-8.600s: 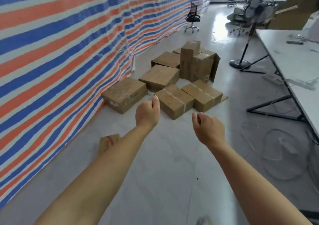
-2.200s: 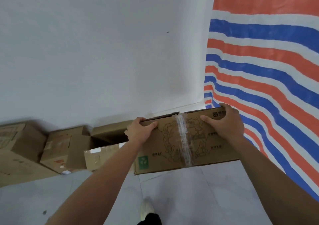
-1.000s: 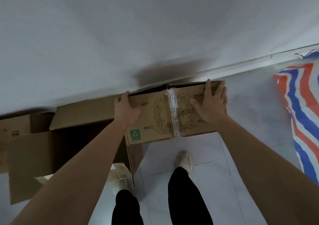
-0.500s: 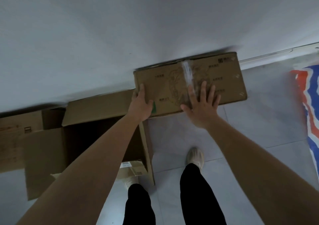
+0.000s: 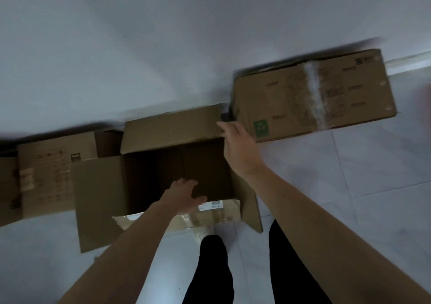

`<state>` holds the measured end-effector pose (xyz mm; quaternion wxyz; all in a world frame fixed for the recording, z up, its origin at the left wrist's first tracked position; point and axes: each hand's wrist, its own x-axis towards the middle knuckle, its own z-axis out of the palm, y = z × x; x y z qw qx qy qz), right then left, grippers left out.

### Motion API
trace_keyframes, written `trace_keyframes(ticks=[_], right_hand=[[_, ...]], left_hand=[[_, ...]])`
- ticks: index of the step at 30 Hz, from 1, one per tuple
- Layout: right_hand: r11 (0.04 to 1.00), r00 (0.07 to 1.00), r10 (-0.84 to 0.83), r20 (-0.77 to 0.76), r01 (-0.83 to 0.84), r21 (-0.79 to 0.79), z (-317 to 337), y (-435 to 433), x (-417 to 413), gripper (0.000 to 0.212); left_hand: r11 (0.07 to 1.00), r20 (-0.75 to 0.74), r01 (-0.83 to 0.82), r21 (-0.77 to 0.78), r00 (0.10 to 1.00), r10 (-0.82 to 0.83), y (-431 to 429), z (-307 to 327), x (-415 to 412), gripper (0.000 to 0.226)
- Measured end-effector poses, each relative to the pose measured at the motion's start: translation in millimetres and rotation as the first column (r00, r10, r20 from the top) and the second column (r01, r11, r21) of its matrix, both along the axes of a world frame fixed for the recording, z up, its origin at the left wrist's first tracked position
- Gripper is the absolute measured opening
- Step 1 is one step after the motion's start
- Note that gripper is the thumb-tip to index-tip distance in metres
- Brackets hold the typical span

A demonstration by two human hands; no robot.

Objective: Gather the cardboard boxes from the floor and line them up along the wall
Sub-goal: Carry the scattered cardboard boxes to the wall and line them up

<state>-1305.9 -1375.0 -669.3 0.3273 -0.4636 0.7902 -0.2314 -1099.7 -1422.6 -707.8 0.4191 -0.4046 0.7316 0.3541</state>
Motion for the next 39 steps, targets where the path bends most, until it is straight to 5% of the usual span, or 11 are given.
trace_keyframes(ticks=[4,8,11,14,20,29,34,37,39], right_hand=[[0.940,0.991,0.035,0.132,-0.078,0.333,-47,-47,38,0.067],[0.844,0.976,-0.174,0.128,0.081,0.531,-96,-70,38,0.071],[0.768,0.883,-0.429,0.191,0.245,0.592,-119,-75,31,0.064],[0.719,0.762,-0.592,0.262,0.353,0.599,-132,-75,28,0.064],[0.749,0.779,-0.565,0.273,0.344,0.566,-126,-69,27,0.081],[0.631,0.610,-0.722,0.326,0.387,0.673,-114,-87,24,0.004],[0.649,0.478,-0.756,0.448,0.452,0.612,-112,-89,28,0.019],[0.736,0.523,-0.677,0.517,0.485,0.472,-107,-80,34,0.031],[0.847,0.780,-0.524,0.341,0.435,0.305,-108,-73,32,0.028]], left_hand=[[0.943,0.108,0.321,0.092,0.938,-0.330,1,-28,68,0.098],[0.966,-0.001,0.239,-0.098,0.971,-0.240,-1,-55,99,0.033],[0.944,-0.046,0.267,-0.192,0.959,-0.280,-7,-67,99,0.019],[0.937,-0.076,0.278,-0.213,0.951,-0.299,-15,-78,98,0.020],[0.935,-0.076,0.280,-0.218,0.950,-0.303,-15,-79,106,0.020],[0.914,-0.071,0.272,-0.303,0.950,-0.306,-18,-75,128,0.022],[0.943,-0.037,0.233,-0.237,0.968,-0.248,-14,-77,129,0.021],[0.940,-0.041,0.221,-0.259,0.970,-0.239,-13,-75,126,0.024],[0.921,-0.047,0.224,-0.318,0.967,-0.252,-22,-69,118,0.026]])
